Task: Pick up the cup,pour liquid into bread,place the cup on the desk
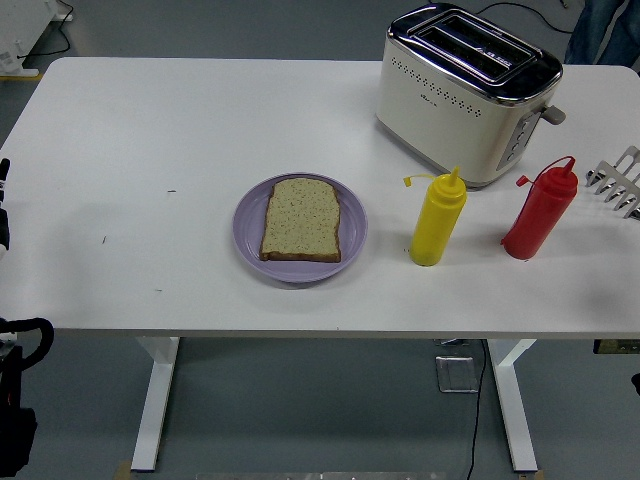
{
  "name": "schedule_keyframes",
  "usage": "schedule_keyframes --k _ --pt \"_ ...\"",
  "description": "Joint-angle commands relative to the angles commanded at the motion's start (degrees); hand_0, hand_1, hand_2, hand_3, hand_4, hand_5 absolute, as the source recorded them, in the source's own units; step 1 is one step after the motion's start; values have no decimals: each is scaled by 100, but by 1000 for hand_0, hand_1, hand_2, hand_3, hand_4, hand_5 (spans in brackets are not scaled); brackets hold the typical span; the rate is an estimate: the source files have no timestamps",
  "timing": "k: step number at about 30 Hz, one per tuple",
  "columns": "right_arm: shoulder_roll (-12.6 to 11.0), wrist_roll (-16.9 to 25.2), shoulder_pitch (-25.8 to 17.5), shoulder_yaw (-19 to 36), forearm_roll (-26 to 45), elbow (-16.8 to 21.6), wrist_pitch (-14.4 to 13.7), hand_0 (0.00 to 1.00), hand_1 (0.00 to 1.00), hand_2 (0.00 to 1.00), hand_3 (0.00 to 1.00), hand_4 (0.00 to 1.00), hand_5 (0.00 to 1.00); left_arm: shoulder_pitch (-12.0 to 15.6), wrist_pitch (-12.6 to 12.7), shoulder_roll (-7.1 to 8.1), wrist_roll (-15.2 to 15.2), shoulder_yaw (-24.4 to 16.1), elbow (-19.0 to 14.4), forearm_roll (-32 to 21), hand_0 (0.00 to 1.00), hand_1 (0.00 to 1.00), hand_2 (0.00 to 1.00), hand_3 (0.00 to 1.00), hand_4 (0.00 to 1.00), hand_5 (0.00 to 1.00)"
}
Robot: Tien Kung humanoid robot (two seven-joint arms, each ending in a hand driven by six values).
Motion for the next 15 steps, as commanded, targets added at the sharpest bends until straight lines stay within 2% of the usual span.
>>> schedule_keyframes --k 1,2,7,8,9,13,14,15 --pt "-3 -83 18 83 193 56 79 847 806 868 885 845 366 0 0 0 0 -2 0 0 783 734 733 687 566 998" --pt "-4 -120 26 119 386 78 113 831 794 842 875 754 417 0 0 0 0 -3 0 0 783 733 734 687 565 998" --pt "17 -587 164 413 1413 82 521 831 794 842 875 754 417 -2 -1 0 -1 -18 -2 3 783 733 734 687 565 998" --pt "24 -646 188 439 1555 64 572 822 781 819 868 723 462 -2 0 0 -1 -19 -1 3 784 734 734 686 566 998" --pt "37 -771 229 474 1684 29 642 822 781 819 868 723 462 -4 -1 0 -1 -19 -1 3 784 734 734 686 566 998" --pt "87 -1171 371 578 1873 -142 758 822 781 819 868 723 462 -9 0 0 -1 -19 2 4 784 734 734 686 566 998" --pt "92 -1214 385 589 1888 -163 769 814 772 802 842 712 508 -10 0 0 -1 -20 2 4 783 733 734 687 566 998" --pt "109 -1328 418 629 1859 -222 748 814 772 802 842 712 508 -12 -1 0 -1 -19 1 5 783 733 734 687 566 998"
